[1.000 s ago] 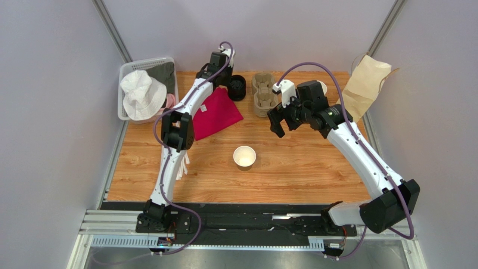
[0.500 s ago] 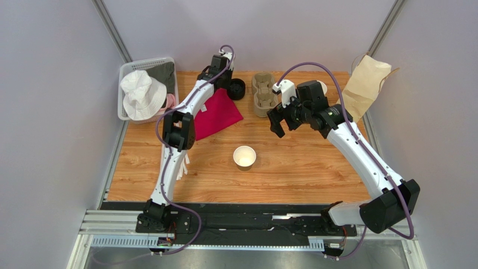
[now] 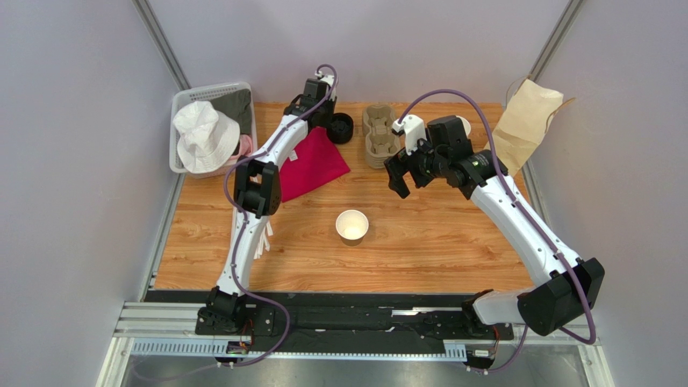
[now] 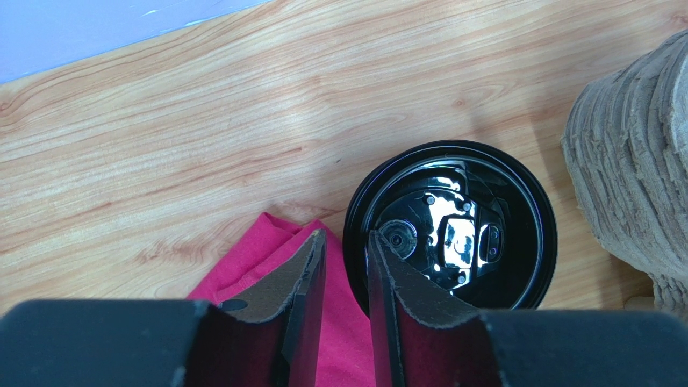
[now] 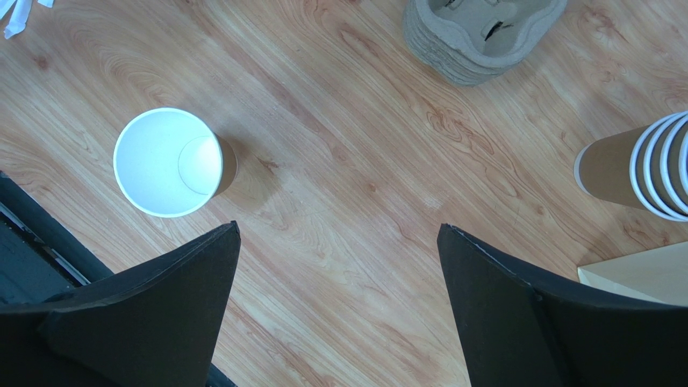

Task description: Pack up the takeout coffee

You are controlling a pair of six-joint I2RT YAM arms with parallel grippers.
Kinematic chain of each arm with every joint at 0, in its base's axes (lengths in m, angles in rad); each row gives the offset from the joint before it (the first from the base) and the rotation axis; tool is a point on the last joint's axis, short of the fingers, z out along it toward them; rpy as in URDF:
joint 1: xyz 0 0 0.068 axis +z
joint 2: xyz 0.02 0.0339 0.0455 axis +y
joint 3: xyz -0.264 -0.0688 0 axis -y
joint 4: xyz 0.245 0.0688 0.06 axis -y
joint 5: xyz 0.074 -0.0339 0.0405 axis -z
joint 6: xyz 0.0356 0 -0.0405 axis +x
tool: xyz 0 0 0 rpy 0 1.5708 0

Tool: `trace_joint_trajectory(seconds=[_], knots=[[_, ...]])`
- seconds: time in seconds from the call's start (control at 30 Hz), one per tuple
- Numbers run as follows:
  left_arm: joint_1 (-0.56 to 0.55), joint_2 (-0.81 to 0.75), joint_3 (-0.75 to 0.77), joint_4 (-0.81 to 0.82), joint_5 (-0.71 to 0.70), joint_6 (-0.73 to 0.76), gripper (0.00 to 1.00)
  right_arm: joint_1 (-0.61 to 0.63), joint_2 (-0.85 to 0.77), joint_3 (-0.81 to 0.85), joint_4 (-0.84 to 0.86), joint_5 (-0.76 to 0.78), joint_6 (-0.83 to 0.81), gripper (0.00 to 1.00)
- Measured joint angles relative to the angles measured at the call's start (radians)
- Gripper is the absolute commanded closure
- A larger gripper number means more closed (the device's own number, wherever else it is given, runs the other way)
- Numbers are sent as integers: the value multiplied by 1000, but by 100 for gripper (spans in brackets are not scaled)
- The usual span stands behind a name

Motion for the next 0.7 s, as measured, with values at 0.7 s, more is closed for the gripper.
trace_joint_trajectory(seconds=[0.7], knots=[[0,0,0,0,3,-1,100,0,2,0,0,-14,3,0]])
